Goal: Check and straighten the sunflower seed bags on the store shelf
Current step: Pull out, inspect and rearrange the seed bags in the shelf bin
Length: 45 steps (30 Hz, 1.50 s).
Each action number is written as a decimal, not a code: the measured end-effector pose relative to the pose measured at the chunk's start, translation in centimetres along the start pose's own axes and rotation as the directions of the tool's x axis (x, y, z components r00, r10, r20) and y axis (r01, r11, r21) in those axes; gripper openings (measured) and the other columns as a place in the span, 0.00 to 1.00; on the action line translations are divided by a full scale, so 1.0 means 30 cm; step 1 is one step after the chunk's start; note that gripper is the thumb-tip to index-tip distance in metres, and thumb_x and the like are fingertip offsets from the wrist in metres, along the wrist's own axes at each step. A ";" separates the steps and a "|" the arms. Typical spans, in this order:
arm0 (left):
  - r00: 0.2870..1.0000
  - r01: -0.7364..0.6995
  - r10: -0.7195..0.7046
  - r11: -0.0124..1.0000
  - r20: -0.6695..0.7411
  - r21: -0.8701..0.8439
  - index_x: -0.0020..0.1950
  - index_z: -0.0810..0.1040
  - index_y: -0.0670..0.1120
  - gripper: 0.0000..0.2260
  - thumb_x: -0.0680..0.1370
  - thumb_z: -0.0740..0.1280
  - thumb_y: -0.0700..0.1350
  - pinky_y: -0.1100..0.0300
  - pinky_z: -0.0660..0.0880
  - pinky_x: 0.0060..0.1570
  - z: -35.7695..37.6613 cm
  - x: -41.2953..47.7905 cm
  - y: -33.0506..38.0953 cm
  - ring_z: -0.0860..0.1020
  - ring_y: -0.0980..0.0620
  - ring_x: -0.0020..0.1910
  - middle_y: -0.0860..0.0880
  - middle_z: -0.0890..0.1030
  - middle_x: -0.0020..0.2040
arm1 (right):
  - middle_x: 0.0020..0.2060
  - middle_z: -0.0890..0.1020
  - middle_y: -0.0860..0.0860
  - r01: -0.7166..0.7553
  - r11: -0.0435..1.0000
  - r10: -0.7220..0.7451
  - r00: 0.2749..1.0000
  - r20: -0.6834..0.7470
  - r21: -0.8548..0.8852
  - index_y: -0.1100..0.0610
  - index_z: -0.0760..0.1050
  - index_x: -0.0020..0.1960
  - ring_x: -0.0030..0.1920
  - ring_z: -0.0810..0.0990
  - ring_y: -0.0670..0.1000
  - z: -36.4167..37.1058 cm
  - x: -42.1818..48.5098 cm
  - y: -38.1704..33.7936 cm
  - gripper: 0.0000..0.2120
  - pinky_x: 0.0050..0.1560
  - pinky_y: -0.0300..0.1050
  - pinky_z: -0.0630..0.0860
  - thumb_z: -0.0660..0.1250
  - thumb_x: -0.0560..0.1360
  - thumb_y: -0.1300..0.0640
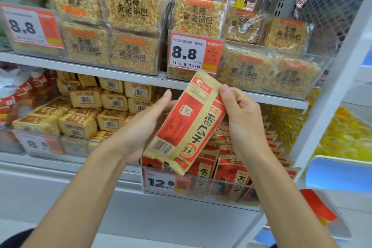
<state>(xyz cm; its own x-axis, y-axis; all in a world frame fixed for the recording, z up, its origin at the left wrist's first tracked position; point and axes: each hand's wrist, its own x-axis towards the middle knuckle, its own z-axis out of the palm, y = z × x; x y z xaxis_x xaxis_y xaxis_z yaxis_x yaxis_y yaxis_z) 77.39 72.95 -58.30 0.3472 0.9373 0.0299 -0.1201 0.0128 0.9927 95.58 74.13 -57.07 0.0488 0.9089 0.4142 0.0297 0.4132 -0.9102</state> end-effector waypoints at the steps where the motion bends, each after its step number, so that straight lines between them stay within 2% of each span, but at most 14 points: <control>1: 0.998 0.065 -0.063 0.996 0.022 -0.055 0.52 0.84 0.52 0.20 0.76 0.57 0.61 0.53 0.80 0.44 -0.001 -0.003 0.002 0.85 0.50 0.46 0.46 0.86 0.48 | 0.36 0.84 0.47 -0.003 0.998 0.004 1.000 -0.004 0.067 0.51 0.80 0.42 0.38 0.81 0.45 0.005 -0.001 0.001 0.11 0.45 0.42 0.77 0.62 0.79 0.49; 4: 0.953 0.180 -0.142 0.976 0.269 -0.124 0.58 0.84 0.51 0.24 0.76 0.57 0.64 0.46 0.78 0.56 -0.017 -0.002 -0.009 0.83 0.42 0.54 0.40 0.83 0.57 | 0.36 0.83 0.46 0.029 0.980 -0.026 1.000 -0.015 0.197 0.46 0.80 0.40 0.38 0.80 0.47 0.019 0.001 0.013 0.10 0.46 0.49 0.75 0.63 0.74 0.44; 6: 0.915 0.216 -0.134 0.959 0.381 -0.184 0.63 0.81 0.47 0.29 0.75 0.61 0.66 0.50 0.81 0.51 -0.022 -0.004 -0.009 0.84 0.42 0.50 0.39 0.83 0.55 | 0.37 0.82 0.46 0.079 0.987 -0.077 0.997 -0.014 0.143 0.46 0.79 0.43 0.37 0.79 0.46 0.027 0.006 0.014 0.09 0.42 0.45 0.75 0.63 0.74 0.44; 8: 0.949 0.150 -0.086 0.969 0.304 -0.194 0.66 0.77 0.42 0.30 0.72 0.71 0.62 0.56 0.81 0.43 -0.014 0.003 0.000 0.83 0.48 0.42 0.43 0.84 0.48 | 0.42 0.84 0.46 0.089 0.991 -0.092 0.995 0.033 0.103 0.51 0.78 0.52 0.43 0.81 0.46 0.033 0.013 0.009 0.14 0.45 0.44 0.77 0.62 0.74 0.44; 10: 0.998 -0.048 0.049 0.999 0.048 -0.020 0.59 0.79 0.45 0.21 0.70 0.76 0.52 0.60 0.81 0.39 -0.003 0.008 0.011 0.84 0.50 0.40 0.48 0.86 0.44 | 0.53 0.84 0.50 0.004 0.992 -0.023 0.988 0.154 0.124 0.54 0.75 0.63 0.55 0.82 0.49 0.030 0.016 -0.003 0.25 0.56 0.48 0.78 0.58 0.74 0.39; 13: 0.929 -0.241 0.317 0.908 -0.189 0.342 0.51 0.82 0.51 0.16 0.65 0.76 0.52 0.61 0.81 0.40 -0.009 0.007 0.029 0.85 0.54 0.42 0.53 0.87 0.44 | 0.58 0.83 0.52 -0.167 0.976 0.110 0.932 0.346 0.140 0.53 0.72 0.68 0.59 0.82 0.51 0.029 0.004 -0.018 0.26 0.62 0.53 0.76 0.55 0.78 0.38; 18: 0.946 -0.230 0.299 0.892 -0.125 0.388 0.55 0.81 0.51 0.14 0.70 0.74 0.50 0.60 0.82 0.44 -0.014 0.008 0.016 0.85 0.54 0.44 0.53 0.87 0.46 | 0.48 0.86 0.52 -0.056 0.997 0.066 0.968 0.241 -0.047 0.55 0.80 0.51 0.51 0.85 0.51 0.037 -0.003 0.015 0.06 0.55 0.50 0.80 0.69 0.76 0.62; 24: 0.952 -0.221 0.273 0.926 -0.139 0.304 0.57 0.81 0.47 0.14 0.76 0.66 0.53 0.54 0.82 0.46 -0.058 0.010 0.025 0.85 0.50 0.46 0.49 0.86 0.48 | 0.49 0.86 0.53 -0.140 0.989 0.130 0.972 0.195 0.042 0.59 0.80 0.54 0.50 0.85 0.52 0.033 -0.002 0.023 0.08 0.50 0.47 0.82 0.71 0.74 0.63; 29: 0.933 -0.303 0.349 0.894 -0.088 0.330 0.56 0.81 0.50 0.08 0.78 0.67 0.45 0.66 0.78 0.40 -0.058 0.000 0.034 0.84 0.56 0.45 0.52 0.87 0.47 | 0.49 0.86 0.55 -0.157 0.988 0.149 0.938 0.313 0.001 0.58 0.80 0.53 0.53 0.85 0.54 -0.016 0.014 -0.014 0.12 0.54 0.49 0.80 0.73 0.72 0.53; 34: 0.894 -0.420 0.448 0.835 0.005 0.355 0.55 0.81 0.55 0.12 0.72 0.69 0.47 0.62 0.81 0.45 -0.009 -0.012 0.057 0.84 0.56 0.48 0.53 0.86 0.50 | 0.40 0.87 0.51 -0.005 0.993 0.051 0.923 0.381 -0.121 0.54 0.83 0.42 0.42 0.86 0.49 -0.061 -0.005 -0.106 0.04 0.42 0.39 0.80 0.72 0.68 0.55; 37: 0.821 -0.463 0.564 0.749 -0.090 0.474 0.57 0.81 0.53 0.12 0.74 0.72 0.48 0.65 0.78 0.50 -0.008 -0.006 0.068 0.82 0.60 0.52 0.56 0.84 0.52 | 0.35 0.86 0.49 0.200 0.956 -0.128 0.942 0.309 -0.213 0.57 0.83 0.41 0.35 0.84 0.45 -0.059 -0.025 -0.137 0.05 0.36 0.34 0.76 0.72 0.71 0.55; 41: 0.803 -0.317 0.554 0.711 -0.222 0.628 0.56 0.83 0.53 0.08 0.80 0.66 0.48 0.74 0.73 0.49 -0.094 0.021 0.059 0.79 0.65 0.50 0.58 0.84 0.51 | 0.23 0.68 0.46 0.432 0.801 -0.367 0.901 0.231 -0.414 0.54 0.77 0.33 0.25 0.62 0.42 -0.075 -0.014 -0.114 0.12 0.27 0.34 0.58 0.70 0.75 0.55; 43: 0.828 -0.182 0.462 0.758 -0.318 0.627 0.56 0.83 0.52 0.10 0.82 0.62 0.45 0.74 0.71 0.48 -0.144 0.059 0.015 0.78 0.65 0.51 0.57 0.83 0.54 | 0.25 0.72 0.44 0.440 0.749 -0.342 0.897 0.279 -0.495 0.41 0.80 0.37 0.28 0.64 0.40 -0.087 0.005 -0.080 0.13 0.28 0.39 0.60 0.67 0.77 0.55; 45: 0.857 -0.059 0.363 0.774 -0.366 0.630 0.61 0.81 0.50 0.12 0.83 0.60 0.42 0.71 0.68 0.52 -0.180 0.107 -0.038 0.76 0.62 0.56 0.55 0.81 0.59 | 0.31 0.80 0.35 0.454 0.674 -0.298 0.889 0.349 -0.582 0.35 0.80 0.47 0.31 0.73 0.35 -0.093 0.010 -0.031 0.16 0.32 0.32 0.68 0.66 0.78 0.58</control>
<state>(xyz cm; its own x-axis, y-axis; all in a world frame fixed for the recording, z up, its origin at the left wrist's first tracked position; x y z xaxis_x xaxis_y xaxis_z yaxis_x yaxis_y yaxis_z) 73.62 77.84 -59.97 -0.0868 0.9352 0.3433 0.4729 -0.2647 0.8404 98.34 73.86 -56.09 -0.3138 0.7045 0.6366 0.6238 0.6584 -0.4212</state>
